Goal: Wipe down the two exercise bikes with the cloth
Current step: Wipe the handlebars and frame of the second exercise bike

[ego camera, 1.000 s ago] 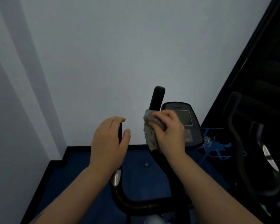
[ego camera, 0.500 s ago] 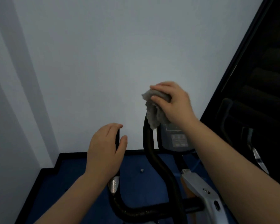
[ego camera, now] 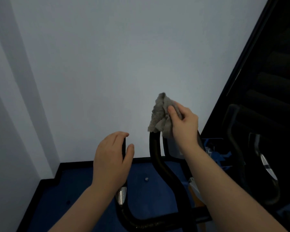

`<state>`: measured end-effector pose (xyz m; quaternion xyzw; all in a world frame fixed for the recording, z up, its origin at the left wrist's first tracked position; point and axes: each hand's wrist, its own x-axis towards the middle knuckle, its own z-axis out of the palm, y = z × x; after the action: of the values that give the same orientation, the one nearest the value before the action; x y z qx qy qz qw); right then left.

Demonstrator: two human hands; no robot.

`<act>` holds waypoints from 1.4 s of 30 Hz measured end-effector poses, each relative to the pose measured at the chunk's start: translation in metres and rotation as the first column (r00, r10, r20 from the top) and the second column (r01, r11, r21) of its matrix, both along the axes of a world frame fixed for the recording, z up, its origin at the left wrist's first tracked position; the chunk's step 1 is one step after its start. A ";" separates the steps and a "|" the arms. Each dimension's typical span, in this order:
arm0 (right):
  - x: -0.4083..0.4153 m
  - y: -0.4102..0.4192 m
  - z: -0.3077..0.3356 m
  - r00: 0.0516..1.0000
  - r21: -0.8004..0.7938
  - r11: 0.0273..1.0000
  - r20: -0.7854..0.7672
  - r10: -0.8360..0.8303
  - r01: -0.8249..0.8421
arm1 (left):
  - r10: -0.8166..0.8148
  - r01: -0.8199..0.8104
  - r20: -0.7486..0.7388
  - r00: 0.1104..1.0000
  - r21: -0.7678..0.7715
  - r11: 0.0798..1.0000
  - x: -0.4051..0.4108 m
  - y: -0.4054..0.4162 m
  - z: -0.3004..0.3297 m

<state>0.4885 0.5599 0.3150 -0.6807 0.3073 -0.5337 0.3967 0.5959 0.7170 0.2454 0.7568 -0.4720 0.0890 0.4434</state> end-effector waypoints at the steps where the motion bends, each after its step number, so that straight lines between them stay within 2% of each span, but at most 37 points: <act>1: -0.006 0.003 -0.009 0.999 0.019 1.000 -0.036 0.004 -0.003 | 0.001 -0.001 -0.003 1.000 0.001 1.000 0.000 0.001 0.000; 4: -0.027 0.001 -0.019 0.983 0.030 1.000 -0.185 0.014 -0.008 | -0.003 0.003 0.011 1.000 0.016 1.000 0.002 0.000 0.000; 8: -0.012 -0.002 -0.003 0.999 0.119 0.993 0.054 -0.010 0.004 | 0.000 0.000 0.017 1.000 0.024 1.000 0.003 0.000 -0.001; 10: 0.001 0.010 -0.013 0.997 0.110 0.993 0.063 -0.042 0.035 | 0.003 -0.003 0.011 1.000 0.020 1.000 0.002 -0.001 -0.002; 12: -0.004 0.022 -0.031 0.995 0.031 0.997 -0.070 -0.075 0.078 | 0.006 -0.006 0.001 1.000 0.013 1.000 0.001 -0.002 -0.002; 13: -0.012 0.024 -0.038 0.981 0.004 0.998 -0.186 -0.054 0.056 | 0.008 -0.008 -0.002 1.000 0.008 1.000 0.001 -0.003 -0.002; 15: -0.032 0.020 -0.041 0.895 -0.010 1.000 -0.446 0.022 -0.030 | 0.011 -0.011 -0.005 1.000 -0.001 1.000 0.001 -0.004 -0.003; 16: -0.040 0.018 -0.037 0.849 -0.039 0.998 -0.528 0.024 -0.053 | 0.010 -0.010 -0.004 1.000 -0.003 1.000 0.002 -0.004 -0.003; 17: -0.046 0.016 -0.028 0.841 -0.108 0.993 -0.541 -0.017 -0.050 | 0.005 -0.005 -0.005 1.000 -0.005 1.000 0.001 -0.004 -0.003; 20: -0.036 0.022 0.012 0.930 -0.447 0.894 -0.343 -0.135 -0.035 | -0.002 0.002 -0.015 1.000 -0.013 1.000 0.001 -0.004 -0.003; 22: -0.017 0.025 0.030 0.918 -0.547 0.832 -0.370 -0.141 -0.093 | -0.002 0.002 -0.004 1.000 0.001 1.000 0.002 -0.003 -0.003; 25: 0.007 0.017 0.022 0.766 -0.674 0.721 -0.545 -0.341 -0.159 | -0.008 0.008 0.021 1.000 0.023 1.000 0.004 -0.001 -0.001; 27: 0.010 0.012 0.004 0.705 -0.721 0.658 -0.583 -0.404 -0.219 | -0.019 0.017 0.036 0.999 0.038 0.999 0.005 0.000 0.002; 29: 0.004 0.017 -0.015 0.683 -0.680 0.668 -0.644 -0.346 -0.302 | -0.028 0.027 0.040 0.999 0.041 0.999 0.006 0.001 0.002; 32: -0.017 0.033 -0.029 0.677 -0.487 0.788 -0.726 -0.126 -0.376 | -0.038 0.036 0.040 0.998 0.042 0.998 0.007 0.003 0.004; 34: -0.031 0.036 -0.021 0.589 -0.276 0.828 -0.804 0.079 -0.487 | -0.043 0.041 0.043 0.998 0.044 0.998 0.007 0.003 0.004; 35: -0.036 0.035 -0.013 0.515 -0.193 0.818 -0.845 0.142 -0.543 | -0.044 0.042 0.042 0.998 0.042 0.998 0.007 0.003 0.003; 36: -0.037 0.032 -0.007 0.471 -0.185 0.799 -0.871 0.136 -0.572 | -0.043 0.042 0.040 0.998 0.038 0.998 0.007 0.004 0.003; 37: -0.034 0.029 -0.004 0.489 -0.249 0.789 -0.869 0.074 -0.562 | -0.046 0.044 0.038 0.998 0.035 0.998 0.007 0.004 0.003; 39: -0.023 0.027 -0.007 0.643 -0.429 0.803 -0.762 -0.075 -0.413 | -0.057 0.056 0.025 0.998 0.023 0.998 0.007 0.004 0.000; 40: -0.018 0.030 -0.014 0.710 -0.441 0.835 -0.699 -0.090 -0.328 | -0.064 0.064 0.013 0.998 0.012 0.998 0.006 0.003 -0.001; 42: -0.018 0.039 -0.032 0.784 -0.351 0.901 -0.621 -0.020 -0.255 | -0.077 0.077 0.000 0.997 -0.006 0.997 0.005 0.003 -0.005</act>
<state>0.4708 0.5986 0.2829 -0.9026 0.2535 -0.3114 0.1551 0.6006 0.7196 0.2403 0.7368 -0.5003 0.0731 0.4488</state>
